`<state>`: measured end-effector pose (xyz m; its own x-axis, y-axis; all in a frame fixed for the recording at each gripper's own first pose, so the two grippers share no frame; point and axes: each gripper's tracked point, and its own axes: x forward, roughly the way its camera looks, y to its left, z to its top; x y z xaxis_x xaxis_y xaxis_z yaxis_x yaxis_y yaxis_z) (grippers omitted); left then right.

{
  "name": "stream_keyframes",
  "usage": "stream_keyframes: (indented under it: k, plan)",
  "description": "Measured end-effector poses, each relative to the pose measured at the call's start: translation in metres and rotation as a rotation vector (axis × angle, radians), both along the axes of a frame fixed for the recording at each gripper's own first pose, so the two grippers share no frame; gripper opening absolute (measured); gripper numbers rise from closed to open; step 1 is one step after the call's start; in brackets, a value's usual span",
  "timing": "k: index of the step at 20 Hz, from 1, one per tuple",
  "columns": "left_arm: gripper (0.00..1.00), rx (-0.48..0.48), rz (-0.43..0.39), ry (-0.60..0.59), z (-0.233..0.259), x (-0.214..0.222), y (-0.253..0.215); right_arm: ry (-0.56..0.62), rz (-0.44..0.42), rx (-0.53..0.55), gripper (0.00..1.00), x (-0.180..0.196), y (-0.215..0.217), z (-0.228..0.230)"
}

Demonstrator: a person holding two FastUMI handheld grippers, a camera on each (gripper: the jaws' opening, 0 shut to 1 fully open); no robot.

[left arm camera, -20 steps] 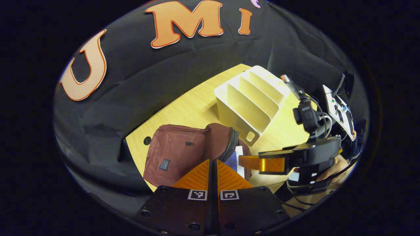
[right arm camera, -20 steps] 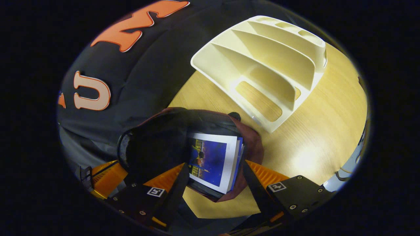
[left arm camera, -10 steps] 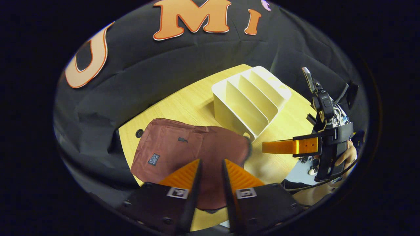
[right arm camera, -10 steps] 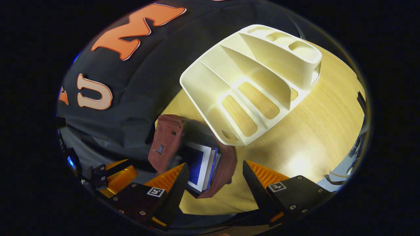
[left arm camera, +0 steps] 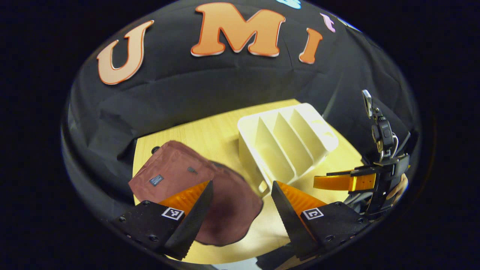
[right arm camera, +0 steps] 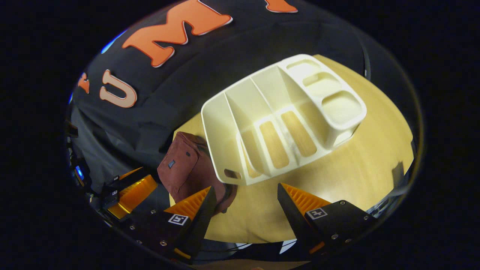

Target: Open the schoolbag, grab two books from the bookshelf and put them into the schoolbag.

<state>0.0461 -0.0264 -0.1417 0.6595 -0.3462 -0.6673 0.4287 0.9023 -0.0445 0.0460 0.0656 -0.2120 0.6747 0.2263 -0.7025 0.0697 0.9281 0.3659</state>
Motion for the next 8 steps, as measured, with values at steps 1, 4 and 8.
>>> stream_keyframes:
  k: [1, 4, 8]
  plan:
    - [0.99, -0.042, 0.025, -0.038, 0.011, -0.001, -0.014, -0.068, 0.016, -0.045, 0.98, 0.005, -0.017, 0.016]
    - [0.99, -0.132, 0.071, -0.181, 0.05, 0.0, -0.05, -0.263, 0.038, -0.153, 0.97, 0.014, -0.058, 0.073]
    - [0.98, -0.166, 0.148, -0.388, 0.092, 0.006, -0.073, -0.524, 0.034, -0.24, 0.97, 0.033, -0.082, 0.134]
